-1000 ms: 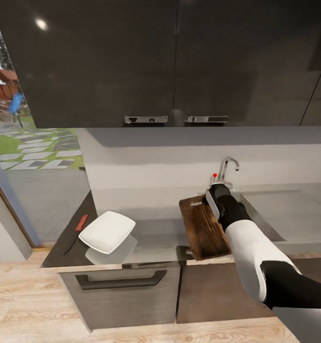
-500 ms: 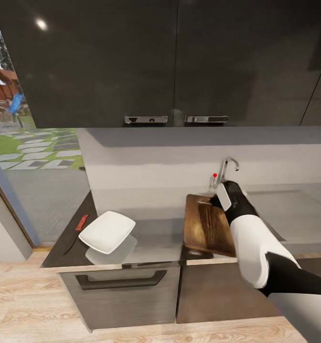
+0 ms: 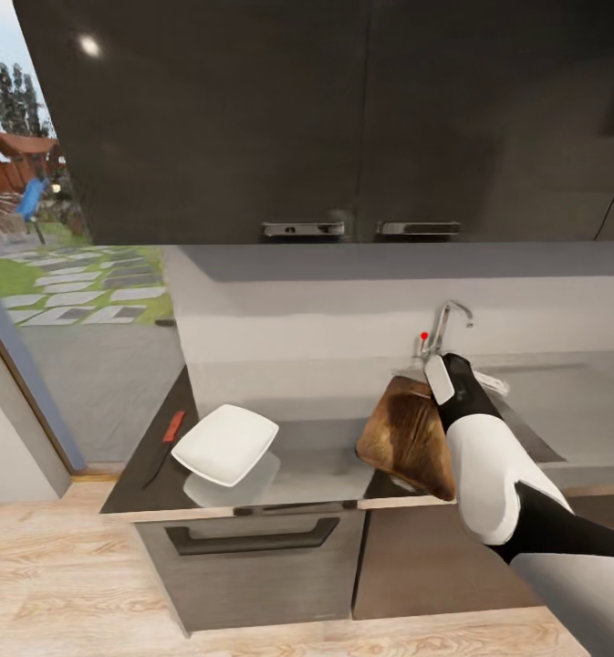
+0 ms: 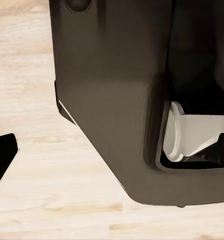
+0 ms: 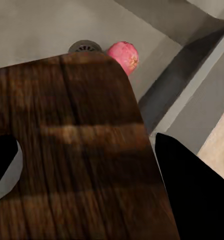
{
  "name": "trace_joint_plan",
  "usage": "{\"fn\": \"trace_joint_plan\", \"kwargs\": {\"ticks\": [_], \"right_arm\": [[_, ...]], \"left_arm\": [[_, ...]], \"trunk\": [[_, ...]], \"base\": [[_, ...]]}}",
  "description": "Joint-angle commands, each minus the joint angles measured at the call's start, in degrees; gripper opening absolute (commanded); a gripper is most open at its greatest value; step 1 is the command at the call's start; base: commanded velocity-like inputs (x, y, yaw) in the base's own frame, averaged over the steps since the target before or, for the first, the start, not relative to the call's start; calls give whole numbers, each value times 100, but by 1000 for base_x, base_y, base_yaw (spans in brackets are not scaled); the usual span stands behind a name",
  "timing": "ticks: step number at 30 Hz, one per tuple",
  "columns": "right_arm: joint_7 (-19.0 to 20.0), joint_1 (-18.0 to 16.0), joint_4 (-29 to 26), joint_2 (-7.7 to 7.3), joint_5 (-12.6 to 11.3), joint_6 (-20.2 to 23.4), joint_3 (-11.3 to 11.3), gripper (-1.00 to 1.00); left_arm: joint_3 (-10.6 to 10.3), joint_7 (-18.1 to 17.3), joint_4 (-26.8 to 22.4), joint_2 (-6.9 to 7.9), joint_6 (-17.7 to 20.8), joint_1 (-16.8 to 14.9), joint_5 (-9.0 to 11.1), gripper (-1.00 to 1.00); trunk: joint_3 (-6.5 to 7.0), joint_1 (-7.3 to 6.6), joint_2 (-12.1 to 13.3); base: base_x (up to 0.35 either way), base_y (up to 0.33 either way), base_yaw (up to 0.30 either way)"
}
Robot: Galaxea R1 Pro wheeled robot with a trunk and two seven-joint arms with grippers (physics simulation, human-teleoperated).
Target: In the kitchen, take the Vidalia onion out of the sink, dice it on the chopping board with the paring knife, put the diced onion into the bowl on the countertop, then place both the paring knife and the chopping board into the sink.
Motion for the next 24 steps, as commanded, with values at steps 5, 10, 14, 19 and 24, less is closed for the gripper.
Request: {"fn": "trace_joint_plan", "kwargs": {"ticks": [5, 10, 14, 19, 24], "right_arm": [[-485, -5, 153, 4, -56, -514, -119, -100], [-609, -5, 252, -34, -50, -802, -140, -100], [-1042, -5, 268, -31, -55, -1253, -142, -100], [-1183, -2, 274, -34, -59, -1508, -146, -100], [-1207, 3, 268, -37, -79, -1558, -532, -100]], "left_arm": [[-4, -4, -4, 0, -28, -4, 12, 100], [-4, -4, -9, 0, -29, -4, 12, 100], [-4, -4, -9, -7, -29, -4, 12, 100], [-4, -4, -9, -9, -29, -4, 12, 100], [-4, -4, -3, -6, -32, -4, 12, 100]], "trunk": [[-12, 4, -12], [-12, 4, -12], [-12, 4, -12], [-12, 4, -12], [-12, 4, -12]], "base": [[1, 272, 0], [80, 300, 0], [133, 172, 0], [23, 27, 0], [2, 2, 0]]}}
